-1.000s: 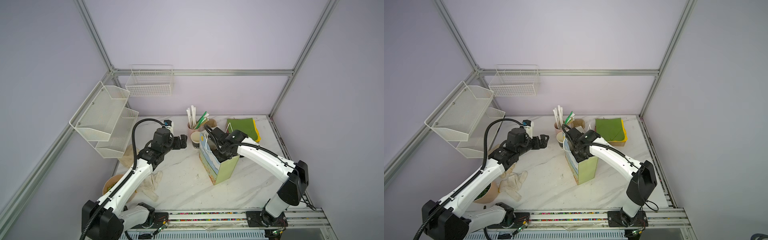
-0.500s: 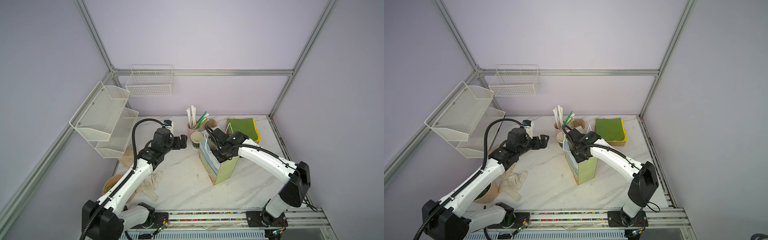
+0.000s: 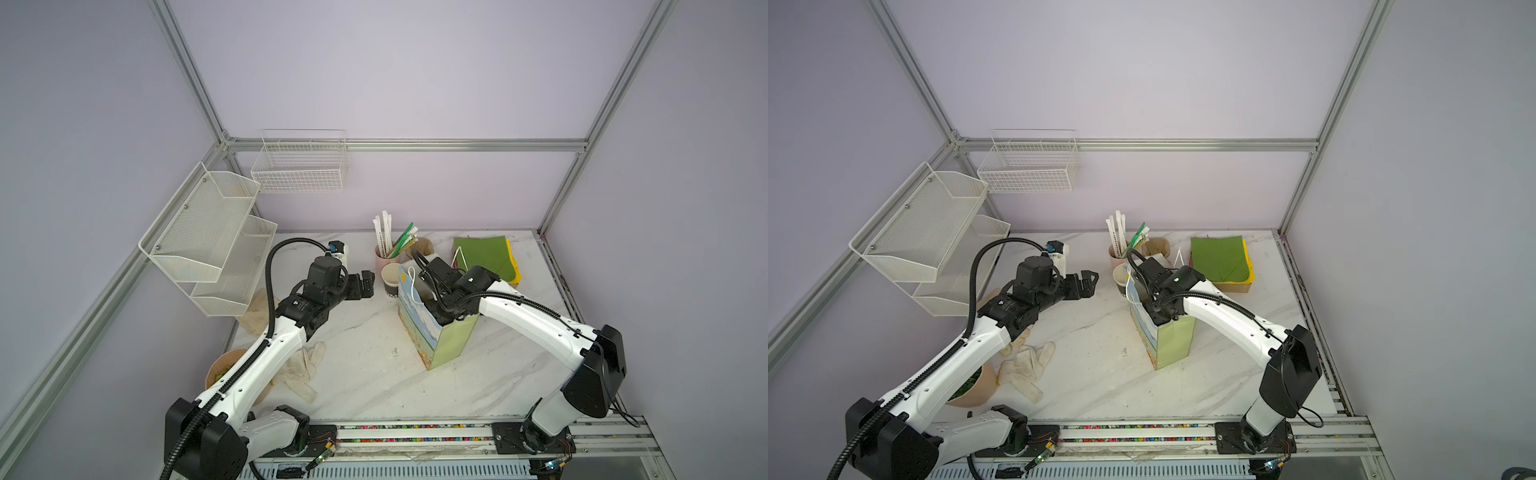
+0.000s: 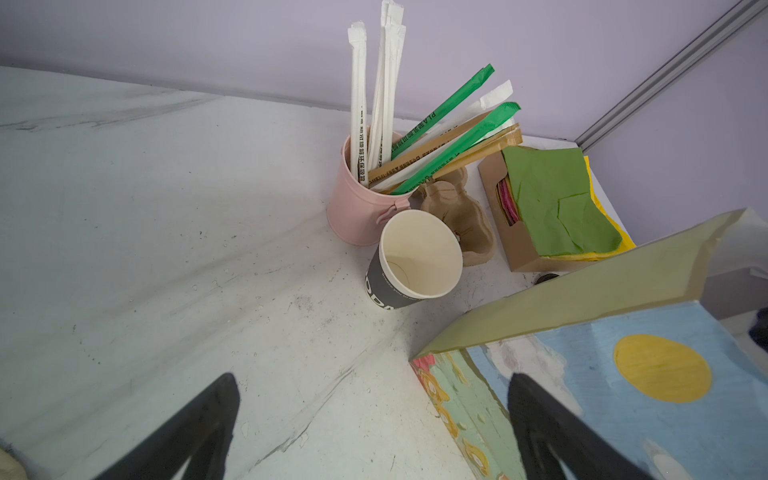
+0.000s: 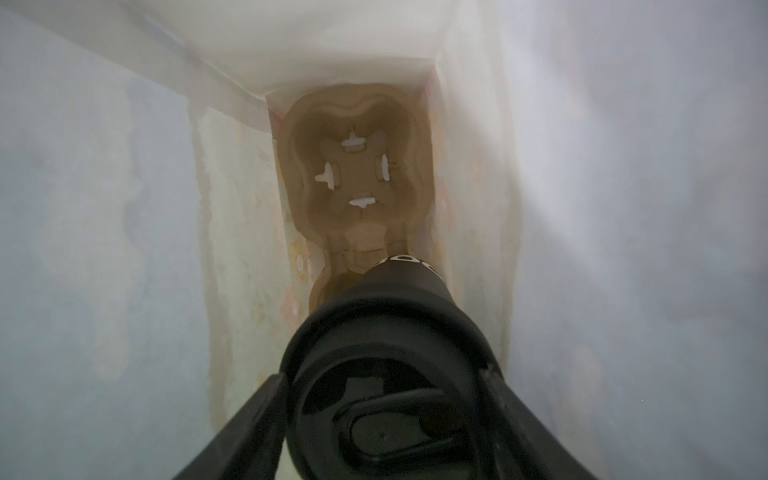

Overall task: Pack the takeout coffee
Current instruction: 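Press the black-lidded cup down into the carrier slot with the right gripper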

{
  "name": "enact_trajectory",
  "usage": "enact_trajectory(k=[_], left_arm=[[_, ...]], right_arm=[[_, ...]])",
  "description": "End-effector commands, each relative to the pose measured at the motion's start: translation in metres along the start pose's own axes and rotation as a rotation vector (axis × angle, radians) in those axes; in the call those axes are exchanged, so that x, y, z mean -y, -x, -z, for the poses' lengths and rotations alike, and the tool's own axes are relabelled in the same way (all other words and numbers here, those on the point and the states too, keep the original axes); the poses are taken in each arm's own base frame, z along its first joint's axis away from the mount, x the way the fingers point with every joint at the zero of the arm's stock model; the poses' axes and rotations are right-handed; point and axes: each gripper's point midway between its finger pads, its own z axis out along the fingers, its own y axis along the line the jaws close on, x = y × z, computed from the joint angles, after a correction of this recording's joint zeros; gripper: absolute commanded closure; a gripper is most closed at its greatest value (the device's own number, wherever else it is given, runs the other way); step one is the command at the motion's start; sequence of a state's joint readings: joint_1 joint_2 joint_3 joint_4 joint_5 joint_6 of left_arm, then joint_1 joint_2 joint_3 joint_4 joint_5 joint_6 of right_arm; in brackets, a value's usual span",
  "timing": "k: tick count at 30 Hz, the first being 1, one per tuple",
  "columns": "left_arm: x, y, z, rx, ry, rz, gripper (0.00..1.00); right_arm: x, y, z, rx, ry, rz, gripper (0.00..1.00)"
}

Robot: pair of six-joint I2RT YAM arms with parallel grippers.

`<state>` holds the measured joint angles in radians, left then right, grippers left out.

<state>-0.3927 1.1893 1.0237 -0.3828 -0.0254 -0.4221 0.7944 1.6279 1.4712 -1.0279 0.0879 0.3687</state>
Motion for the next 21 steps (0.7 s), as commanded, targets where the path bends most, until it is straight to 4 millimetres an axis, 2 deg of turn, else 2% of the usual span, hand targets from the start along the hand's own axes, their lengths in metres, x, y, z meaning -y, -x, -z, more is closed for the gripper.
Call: enact_trajectory(k=[1, 7, 15, 21], left_arm=[[0.010, 0.027, 0.009, 0.067, -0.036, -0.021, 0.00], [0.010, 0.026, 0.009, 0.065, -0.036, -0.021, 0.00], [0.009, 0.025, 0.007, 0.060, -0.033, -0.021, 0.00], [0.009, 0.024, 0.006, 0.057, -0.032, -0.021, 0.00]], right_arm=[[0.021, -0.045, -0.045, -0.213, -0.100, 0.001, 0.29], [0.021, -0.044, -0.037, -0.206, -0.091, -0.008, 0.28], [0.020, -0.030, -0.017, -0.161, -0.088, -0.014, 0.25], [0.019, -0.029, -0.013, -0.159, -0.084, -0.018, 0.23]])
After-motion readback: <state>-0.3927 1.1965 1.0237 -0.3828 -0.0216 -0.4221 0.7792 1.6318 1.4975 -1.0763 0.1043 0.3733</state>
